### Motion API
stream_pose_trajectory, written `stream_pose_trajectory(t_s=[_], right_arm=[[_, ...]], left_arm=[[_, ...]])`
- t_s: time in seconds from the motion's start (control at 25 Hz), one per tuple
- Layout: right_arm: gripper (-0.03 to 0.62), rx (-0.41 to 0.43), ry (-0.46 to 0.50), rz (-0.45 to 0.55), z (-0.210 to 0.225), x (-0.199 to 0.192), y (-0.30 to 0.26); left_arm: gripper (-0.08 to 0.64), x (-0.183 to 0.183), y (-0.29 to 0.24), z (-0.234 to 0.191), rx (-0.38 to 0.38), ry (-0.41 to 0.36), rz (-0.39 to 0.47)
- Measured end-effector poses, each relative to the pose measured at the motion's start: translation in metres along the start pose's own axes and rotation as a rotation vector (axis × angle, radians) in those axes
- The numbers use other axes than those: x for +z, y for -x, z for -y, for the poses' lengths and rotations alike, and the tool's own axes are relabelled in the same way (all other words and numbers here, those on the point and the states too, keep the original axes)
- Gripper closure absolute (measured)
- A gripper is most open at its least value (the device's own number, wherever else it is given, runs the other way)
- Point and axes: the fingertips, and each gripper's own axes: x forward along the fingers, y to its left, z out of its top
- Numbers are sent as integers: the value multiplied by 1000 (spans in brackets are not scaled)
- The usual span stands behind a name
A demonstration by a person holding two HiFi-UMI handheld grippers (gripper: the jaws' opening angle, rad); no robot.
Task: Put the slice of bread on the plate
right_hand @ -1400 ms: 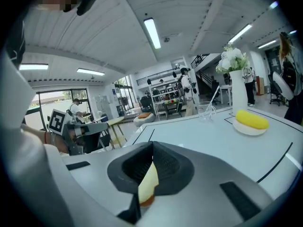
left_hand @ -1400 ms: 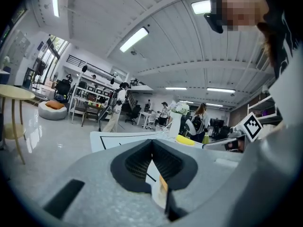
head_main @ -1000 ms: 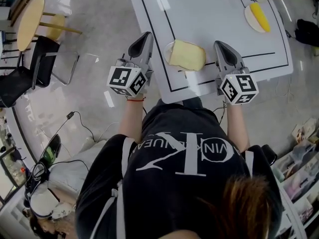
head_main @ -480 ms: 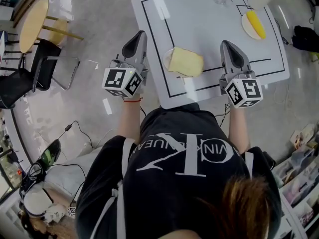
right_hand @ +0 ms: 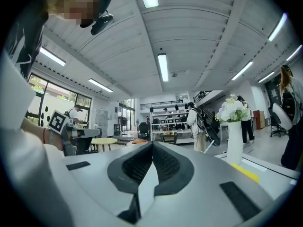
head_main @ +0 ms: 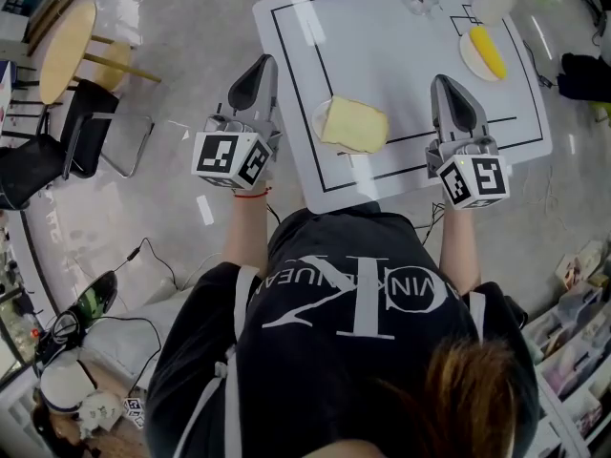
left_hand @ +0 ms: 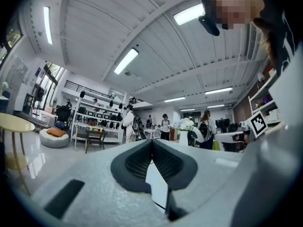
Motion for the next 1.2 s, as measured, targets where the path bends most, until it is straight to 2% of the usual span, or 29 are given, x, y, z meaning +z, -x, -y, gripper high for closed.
stream_pose_trajectory(t_s=[0.4, 0.6, 1.2], right_arm=[[592, 17, -7, 81, 0, 21, 0], [592, 46, 15, 91, -6, 26, 0], [592, 65, 10, 107, -15, 30, -2]], left_arm=[[549, 22, 3, 1, 9, -29, 50], [551, 30, 10, 1, 22, -41, 71], [551, 41, 23, -5, 63, -46, 108]])
